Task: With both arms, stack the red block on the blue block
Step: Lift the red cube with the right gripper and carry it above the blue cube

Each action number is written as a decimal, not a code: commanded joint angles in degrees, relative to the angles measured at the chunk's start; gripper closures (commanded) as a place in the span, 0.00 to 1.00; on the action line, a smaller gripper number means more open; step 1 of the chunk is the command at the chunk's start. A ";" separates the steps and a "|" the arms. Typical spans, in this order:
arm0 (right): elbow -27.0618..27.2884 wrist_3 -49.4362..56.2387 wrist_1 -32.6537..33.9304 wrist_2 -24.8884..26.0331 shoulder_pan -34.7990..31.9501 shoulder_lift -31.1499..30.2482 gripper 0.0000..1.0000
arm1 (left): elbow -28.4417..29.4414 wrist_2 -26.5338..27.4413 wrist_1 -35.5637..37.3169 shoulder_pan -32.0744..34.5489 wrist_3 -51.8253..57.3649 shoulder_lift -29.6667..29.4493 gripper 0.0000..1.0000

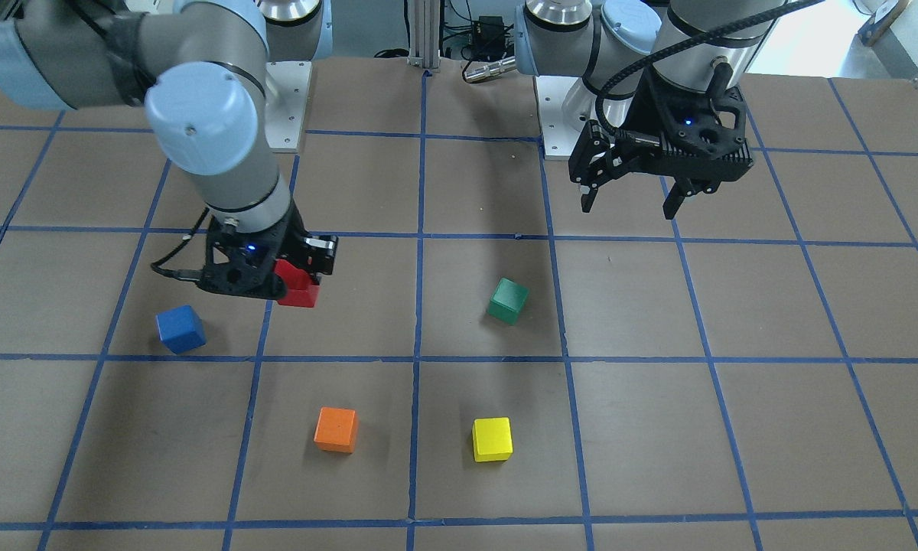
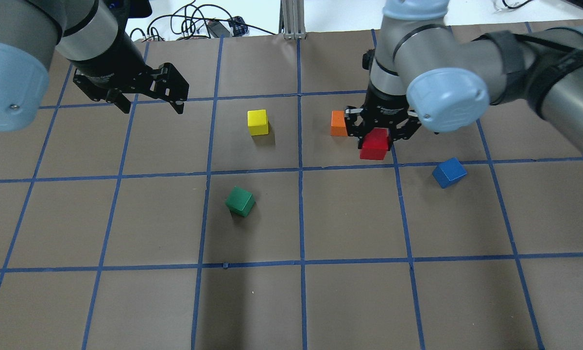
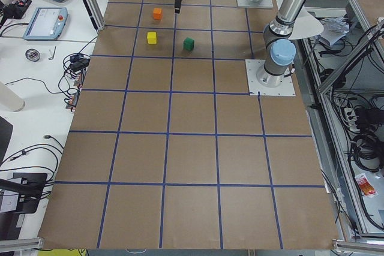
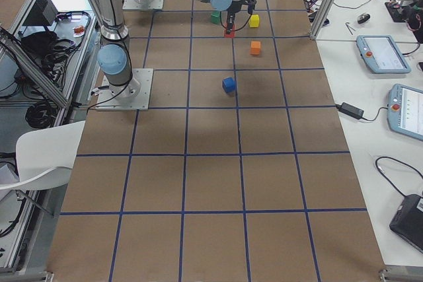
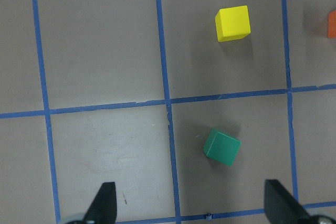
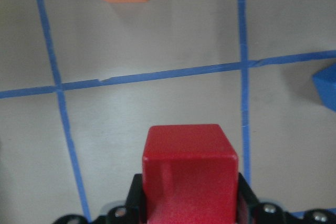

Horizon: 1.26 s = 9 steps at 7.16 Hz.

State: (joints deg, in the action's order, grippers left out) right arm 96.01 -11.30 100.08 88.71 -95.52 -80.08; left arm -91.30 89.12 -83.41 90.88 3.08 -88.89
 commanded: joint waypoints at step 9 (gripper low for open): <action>7.67 36.17 5.53 4.98 20.19 -2.10 1.00 | 0.51 0.00 0.00 0.00 -0.09 -0.31 0.00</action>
State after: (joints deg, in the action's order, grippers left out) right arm 100.42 23.32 101.87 93.80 -76.82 -82.31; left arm -90.77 89.06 -83.41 90.88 3.01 -89.14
